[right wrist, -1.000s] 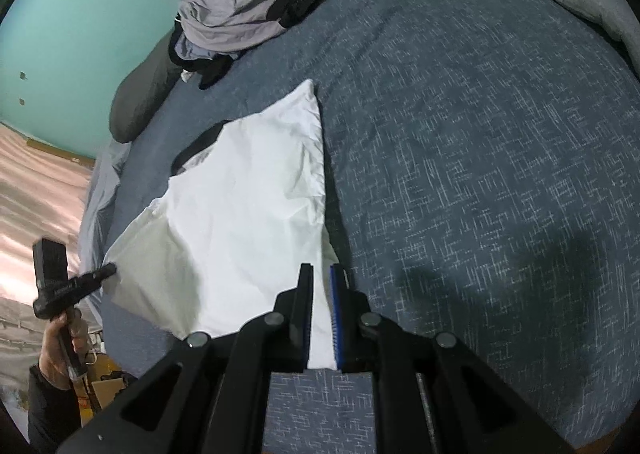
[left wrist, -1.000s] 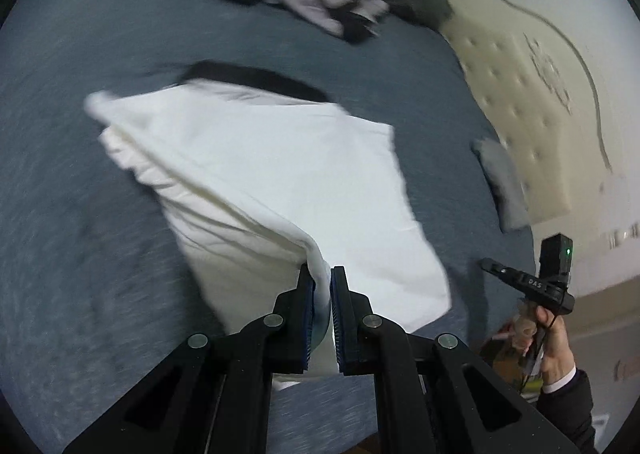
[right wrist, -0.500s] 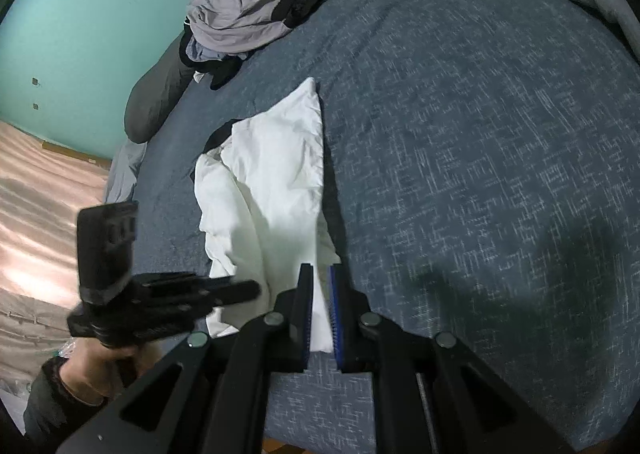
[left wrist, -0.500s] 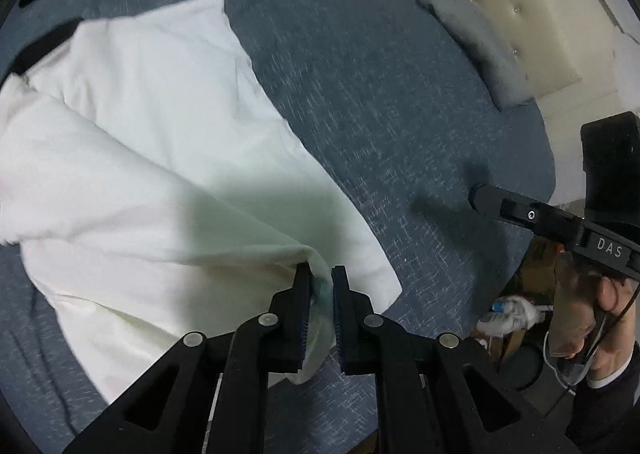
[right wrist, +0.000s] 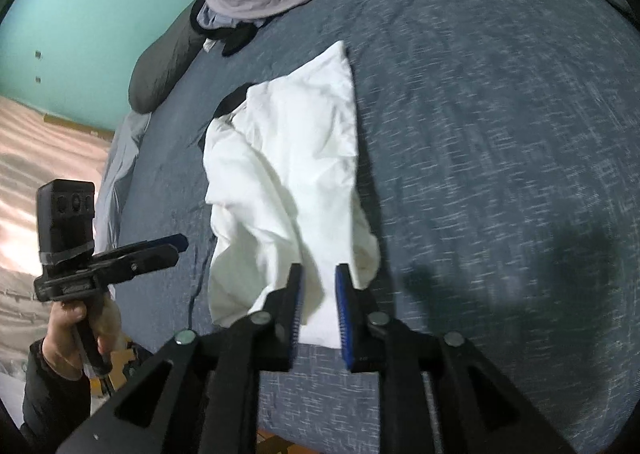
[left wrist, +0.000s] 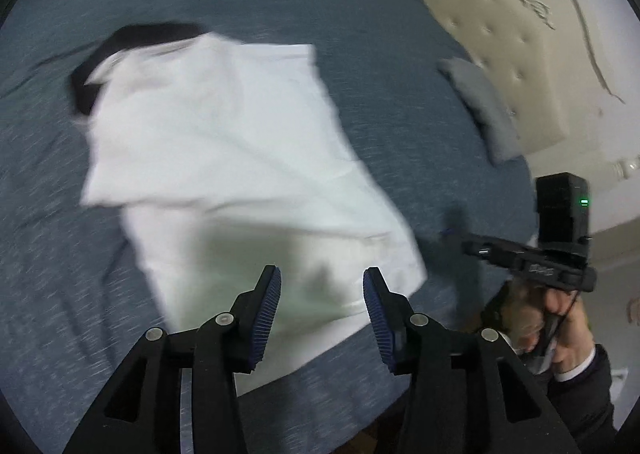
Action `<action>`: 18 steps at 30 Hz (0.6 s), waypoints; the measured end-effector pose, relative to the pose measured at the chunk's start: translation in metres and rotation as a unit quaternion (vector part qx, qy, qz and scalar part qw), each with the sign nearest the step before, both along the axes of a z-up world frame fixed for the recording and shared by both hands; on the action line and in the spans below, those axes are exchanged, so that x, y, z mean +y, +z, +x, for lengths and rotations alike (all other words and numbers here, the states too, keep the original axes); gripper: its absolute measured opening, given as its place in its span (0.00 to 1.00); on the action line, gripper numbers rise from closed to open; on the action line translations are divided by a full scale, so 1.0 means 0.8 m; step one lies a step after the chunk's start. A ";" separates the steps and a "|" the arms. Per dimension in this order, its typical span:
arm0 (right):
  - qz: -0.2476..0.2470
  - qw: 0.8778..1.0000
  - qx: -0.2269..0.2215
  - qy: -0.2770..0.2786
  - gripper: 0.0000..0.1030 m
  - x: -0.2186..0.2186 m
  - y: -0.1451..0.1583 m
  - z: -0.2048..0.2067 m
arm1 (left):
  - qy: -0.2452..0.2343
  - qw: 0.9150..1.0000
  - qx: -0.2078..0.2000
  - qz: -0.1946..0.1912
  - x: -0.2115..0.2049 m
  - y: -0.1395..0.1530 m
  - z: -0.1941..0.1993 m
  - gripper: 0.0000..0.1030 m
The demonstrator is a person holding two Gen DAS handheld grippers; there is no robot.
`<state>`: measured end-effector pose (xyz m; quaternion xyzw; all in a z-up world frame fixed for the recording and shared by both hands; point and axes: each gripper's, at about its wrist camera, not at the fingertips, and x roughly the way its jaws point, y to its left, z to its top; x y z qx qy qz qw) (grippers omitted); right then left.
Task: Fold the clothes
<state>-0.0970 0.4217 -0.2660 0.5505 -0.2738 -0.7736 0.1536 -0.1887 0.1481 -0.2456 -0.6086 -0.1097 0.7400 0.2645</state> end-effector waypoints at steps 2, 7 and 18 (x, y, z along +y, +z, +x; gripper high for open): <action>0.003 1.000 -0.003 0.010 0.28 -0.014 0.002 -0.002 | 0.018 1.000 -0.010 -0.005 -0.026 -0.013 0.006 0.46; 0.026 0.999 -0.008 0.042 0.36 -0.051 0.002 -0.008 | 0.035 0.999 -0.026 -0.012 -0.066 -0.042 0.025 0.46; 0.079 0.994 -0.049 0.051 0.36 -0.087 -0.037 -0.019 | 0.047 0.996 -0.077 0.024 -0.093 -0.101 0.055 0.49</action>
